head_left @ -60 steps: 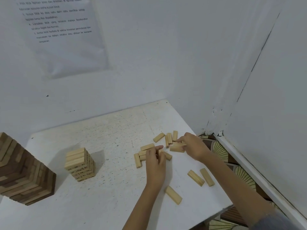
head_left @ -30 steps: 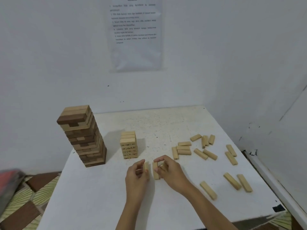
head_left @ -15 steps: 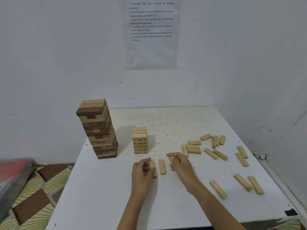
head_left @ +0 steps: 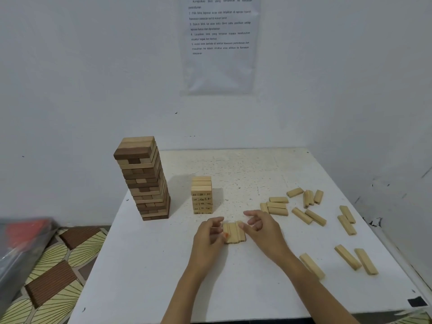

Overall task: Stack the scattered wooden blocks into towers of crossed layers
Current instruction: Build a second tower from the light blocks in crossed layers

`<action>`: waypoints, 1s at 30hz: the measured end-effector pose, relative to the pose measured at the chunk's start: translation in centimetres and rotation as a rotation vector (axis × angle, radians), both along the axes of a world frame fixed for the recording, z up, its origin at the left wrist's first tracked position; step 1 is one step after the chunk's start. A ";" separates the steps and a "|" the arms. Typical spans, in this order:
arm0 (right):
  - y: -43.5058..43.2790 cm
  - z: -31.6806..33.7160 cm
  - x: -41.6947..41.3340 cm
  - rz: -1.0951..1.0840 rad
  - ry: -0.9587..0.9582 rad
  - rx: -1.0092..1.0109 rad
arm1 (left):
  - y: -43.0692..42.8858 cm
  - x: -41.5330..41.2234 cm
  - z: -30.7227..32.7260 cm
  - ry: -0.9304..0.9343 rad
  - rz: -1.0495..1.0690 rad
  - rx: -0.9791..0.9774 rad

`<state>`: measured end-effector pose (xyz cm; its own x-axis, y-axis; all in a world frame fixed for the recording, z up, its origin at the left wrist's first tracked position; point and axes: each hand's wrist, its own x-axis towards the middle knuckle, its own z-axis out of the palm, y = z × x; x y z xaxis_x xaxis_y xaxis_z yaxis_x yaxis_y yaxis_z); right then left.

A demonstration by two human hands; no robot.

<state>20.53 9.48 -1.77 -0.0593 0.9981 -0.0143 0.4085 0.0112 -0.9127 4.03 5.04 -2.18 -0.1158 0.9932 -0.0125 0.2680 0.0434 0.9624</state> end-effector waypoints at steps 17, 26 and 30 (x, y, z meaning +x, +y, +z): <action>0.4 -0.8 2.3 0.378 -0.100 0.047 | -1.1 1.0 -1.3 -0.027 0.138 0.101; 0.6 -0.9 2.4 0.407 -0.118 0.056 | -1.3 1.1 -1.5 -0.023 0.165 0.110; 0.6 -1.1 2.4 0.402 -0.114 0.058 | -1.3 1.1 -1.5 -0.030 0.175 0.115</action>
<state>22.97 10.07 -2.88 -0.4453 0.8953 0.0124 0.4596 0.2404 -0.8550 5.15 3.72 -3.69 -0.2875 0.9532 0.0938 0.2372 -0.0241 0.9712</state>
